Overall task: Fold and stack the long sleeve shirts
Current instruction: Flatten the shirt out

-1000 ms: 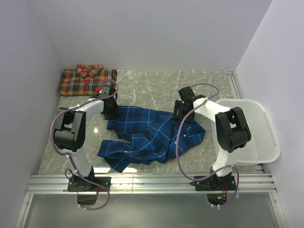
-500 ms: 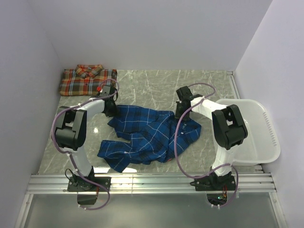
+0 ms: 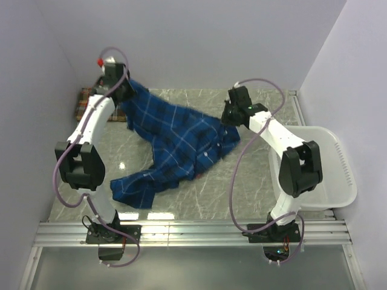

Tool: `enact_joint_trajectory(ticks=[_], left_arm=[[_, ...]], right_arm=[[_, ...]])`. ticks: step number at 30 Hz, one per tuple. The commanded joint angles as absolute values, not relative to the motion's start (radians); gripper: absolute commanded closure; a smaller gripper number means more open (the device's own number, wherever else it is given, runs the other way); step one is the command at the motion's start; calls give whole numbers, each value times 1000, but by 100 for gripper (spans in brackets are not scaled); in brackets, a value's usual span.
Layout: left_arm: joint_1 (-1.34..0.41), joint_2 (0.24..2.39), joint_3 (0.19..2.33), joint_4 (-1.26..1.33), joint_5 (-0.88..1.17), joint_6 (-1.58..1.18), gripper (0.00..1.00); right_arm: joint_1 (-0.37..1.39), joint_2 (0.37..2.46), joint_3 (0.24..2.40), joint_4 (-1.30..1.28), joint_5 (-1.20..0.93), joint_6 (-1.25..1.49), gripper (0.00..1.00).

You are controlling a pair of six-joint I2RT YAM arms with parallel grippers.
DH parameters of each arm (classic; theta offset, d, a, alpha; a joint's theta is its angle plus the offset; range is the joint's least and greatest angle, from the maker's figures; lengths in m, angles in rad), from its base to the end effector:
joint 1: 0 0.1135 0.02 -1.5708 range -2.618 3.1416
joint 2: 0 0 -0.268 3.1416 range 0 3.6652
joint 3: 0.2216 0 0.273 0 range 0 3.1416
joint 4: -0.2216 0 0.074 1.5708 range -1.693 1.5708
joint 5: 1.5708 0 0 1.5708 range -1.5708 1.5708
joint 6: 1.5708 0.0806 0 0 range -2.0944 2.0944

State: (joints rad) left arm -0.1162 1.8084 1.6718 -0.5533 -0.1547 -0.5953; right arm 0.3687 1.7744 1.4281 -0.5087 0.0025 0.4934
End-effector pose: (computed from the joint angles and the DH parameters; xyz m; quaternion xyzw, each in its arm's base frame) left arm 0.4718 -0.0426 0.2994 -0.2460 0.8683 -0.0825 0.4228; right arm 0.4166 0.1607 0.2254 0.0588 0.9348 0.1453 0.3188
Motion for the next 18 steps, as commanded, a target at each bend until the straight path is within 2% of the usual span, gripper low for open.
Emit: enact_joint_trajectory(ticks=[1,5,9,14,16,18], left_arm=[[-97,1753,1920,-584,-149,-537,99],[-89,1759,2110,-563,-100,-502,100],[-86,1711,2177,-470,-26,-474,100],[-93,1576,2099,-397,150,-488,100],[-121,1490,1983,-388,228,-485,100],[-211,1424,1880,-387,215,-438,100]], right_arm=[[373,1674,1508,-439,64,491,100],[361,1643,1563,-401,90,473,100],[354,1573,1543,-270,84,437,100],[351,1511,1477,-187,90,437,100],[347,1497,1433,-218,116,469,100],[338,1483,1372,-239,115,491,90]])
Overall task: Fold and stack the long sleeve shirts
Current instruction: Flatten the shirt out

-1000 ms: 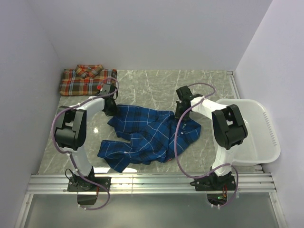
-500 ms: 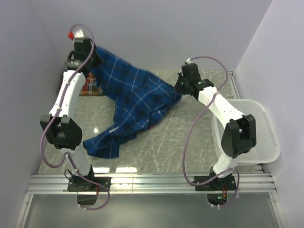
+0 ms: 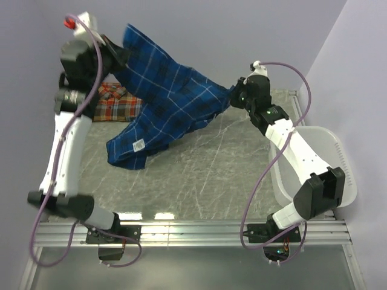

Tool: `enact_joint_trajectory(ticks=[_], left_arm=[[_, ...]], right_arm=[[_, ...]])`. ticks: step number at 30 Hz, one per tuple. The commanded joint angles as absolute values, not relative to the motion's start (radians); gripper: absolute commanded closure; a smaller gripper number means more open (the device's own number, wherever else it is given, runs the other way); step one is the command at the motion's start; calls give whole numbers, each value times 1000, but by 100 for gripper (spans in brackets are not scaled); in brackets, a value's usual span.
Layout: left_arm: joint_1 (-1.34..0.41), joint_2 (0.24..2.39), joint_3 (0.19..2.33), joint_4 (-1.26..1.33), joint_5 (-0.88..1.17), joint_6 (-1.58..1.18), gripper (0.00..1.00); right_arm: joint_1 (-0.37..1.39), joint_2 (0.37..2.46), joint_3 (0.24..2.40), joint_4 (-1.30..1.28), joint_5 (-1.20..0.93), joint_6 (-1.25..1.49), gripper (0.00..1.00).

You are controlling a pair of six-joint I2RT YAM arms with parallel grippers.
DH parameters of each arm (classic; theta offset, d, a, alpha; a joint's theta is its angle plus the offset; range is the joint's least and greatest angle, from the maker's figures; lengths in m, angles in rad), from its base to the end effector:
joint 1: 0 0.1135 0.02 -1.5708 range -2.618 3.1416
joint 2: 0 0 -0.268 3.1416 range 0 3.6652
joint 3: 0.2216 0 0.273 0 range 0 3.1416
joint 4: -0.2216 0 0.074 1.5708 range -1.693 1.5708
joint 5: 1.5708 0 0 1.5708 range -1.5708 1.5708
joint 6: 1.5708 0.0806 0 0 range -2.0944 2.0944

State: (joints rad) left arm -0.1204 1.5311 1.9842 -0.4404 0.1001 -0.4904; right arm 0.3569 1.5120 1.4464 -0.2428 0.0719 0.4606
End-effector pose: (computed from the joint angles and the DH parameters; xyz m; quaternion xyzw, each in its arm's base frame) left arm 0.3730 -0.0532 0.5538 -0.0941 0.6963 -0.2472 0.6672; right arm 0.3965 0.1417 0.3766 0.0630 0.8046 0.2078 0.5527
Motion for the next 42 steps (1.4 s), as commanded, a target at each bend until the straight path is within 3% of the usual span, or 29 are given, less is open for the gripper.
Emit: enact_joint_trajectory(ticks=[1,2,5,8,12,13,16,19,25,34,42], left_arm=[[-247,1351,1753,-382,195,-425,99],[-299,1310,1677,-352,193,-437,99],[-382,1140,1345,-292,173,-480,100],[-486,1014,1077,-265,137,-506,93],[-595,898,824,-272,46,-561,67],[-604,884,798,-268,41,-574,48],[-604,838,753,-252,58,-600,17],[-604,854,773,-258,121,-566,7],[-568,1000,888,-380,-95,-627,6],[-355,1224,905,-336,-54,-726,9],[-302,1316,867,-295,-72,-765,9]], right_arm=[[333,1467,1355,-250,114,495,85],[331,1457,1333,-261,115,499,69],[331,1387,1240,-275,103,505,43],[334,1295,1126,-250,68,489,33],[356,1198,997,-227,-74,433,31],[362,1186,980,-221,-96,422,31],[421,1166,943,-216,-165,379,31],[515,1193,956,-232,-173,287,31],[627,1356,1113,-330,-190,199,34],[727,1506,1141,-348,-140,92,34],[729,1684,1221,-356,-141,69,33]])
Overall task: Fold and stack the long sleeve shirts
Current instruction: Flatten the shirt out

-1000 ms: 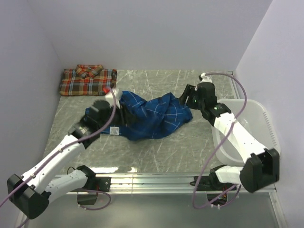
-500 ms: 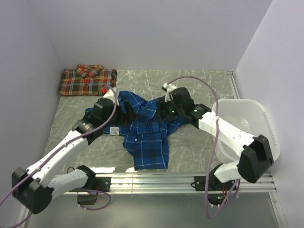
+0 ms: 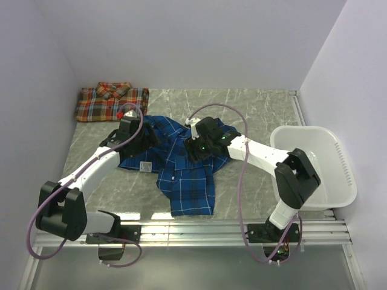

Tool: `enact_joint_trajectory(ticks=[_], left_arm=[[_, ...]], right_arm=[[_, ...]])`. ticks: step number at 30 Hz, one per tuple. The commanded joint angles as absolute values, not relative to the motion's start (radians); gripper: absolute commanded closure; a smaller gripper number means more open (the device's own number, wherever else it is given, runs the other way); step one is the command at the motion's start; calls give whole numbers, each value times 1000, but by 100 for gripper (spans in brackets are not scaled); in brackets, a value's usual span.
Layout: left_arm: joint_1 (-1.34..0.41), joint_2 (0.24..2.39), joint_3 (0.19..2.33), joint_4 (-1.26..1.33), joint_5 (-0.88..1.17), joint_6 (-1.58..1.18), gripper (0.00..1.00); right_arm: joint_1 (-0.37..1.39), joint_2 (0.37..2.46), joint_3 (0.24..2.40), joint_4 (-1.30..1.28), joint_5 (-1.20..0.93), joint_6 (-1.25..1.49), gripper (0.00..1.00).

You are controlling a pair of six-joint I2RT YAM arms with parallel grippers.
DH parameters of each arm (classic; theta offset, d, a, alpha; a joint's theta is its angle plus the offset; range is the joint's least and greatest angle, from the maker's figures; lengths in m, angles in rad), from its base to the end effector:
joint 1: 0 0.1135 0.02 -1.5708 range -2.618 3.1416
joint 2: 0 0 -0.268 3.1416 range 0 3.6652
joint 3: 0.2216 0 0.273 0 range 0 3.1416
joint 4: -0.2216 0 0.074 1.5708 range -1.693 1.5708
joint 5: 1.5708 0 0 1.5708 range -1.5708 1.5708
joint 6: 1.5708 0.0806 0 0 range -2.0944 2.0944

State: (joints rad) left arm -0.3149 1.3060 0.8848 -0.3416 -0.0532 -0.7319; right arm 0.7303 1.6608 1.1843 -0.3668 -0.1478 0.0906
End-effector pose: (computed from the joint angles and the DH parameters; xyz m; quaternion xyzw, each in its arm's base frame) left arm 0.3143 -0.0979 0.2113 -0.2005 0.8971 -0.1752 0.3526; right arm 0.2979 0.2827 0.1968 -0.3180 0.8765 0.2048 0.2978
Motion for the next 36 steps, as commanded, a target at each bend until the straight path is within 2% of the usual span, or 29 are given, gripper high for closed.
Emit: enact_joint_trajectory(ticks=[1,8,13,16,20,26,29,30,32,36], left_arm=[[-296,1319,861,-288,-72,-768,9],[-281,1361,824,-270,-58,-769,9],[-278,1362,818,-276,-58,-759,9],[-276,1350,811,-276,-61,-759,9],[-276,1336,795,-272,-61,-764,9],[-275,1273,779,-291,-54,-773,9],[-273,1220,775,-320,-74,-758,9],[-270,1204,776,-331,-84,-752,8],[-262,1158,779,-348,-100,-729,8],[-241,1085,795,-371,-129,-677,8]], right_arm=[[727,1692,1223,-354,-129,74,33],[729,1755,1233,-393,-161,58,33],[750,1704,1186,-416,-279,34,46],[787,1663,1154,-455,-360,11,49],[841,1643,1117,-532,-454,-38,50],[870,1611,1048,-520,-387,-2,49],[870,1551,1007,-451,-203,102,43],[867,1537,997,-436,-148,126,37],[844,1520,997,-413,-68,181,32],[801,1516,1014,-376,-35,261,20]])
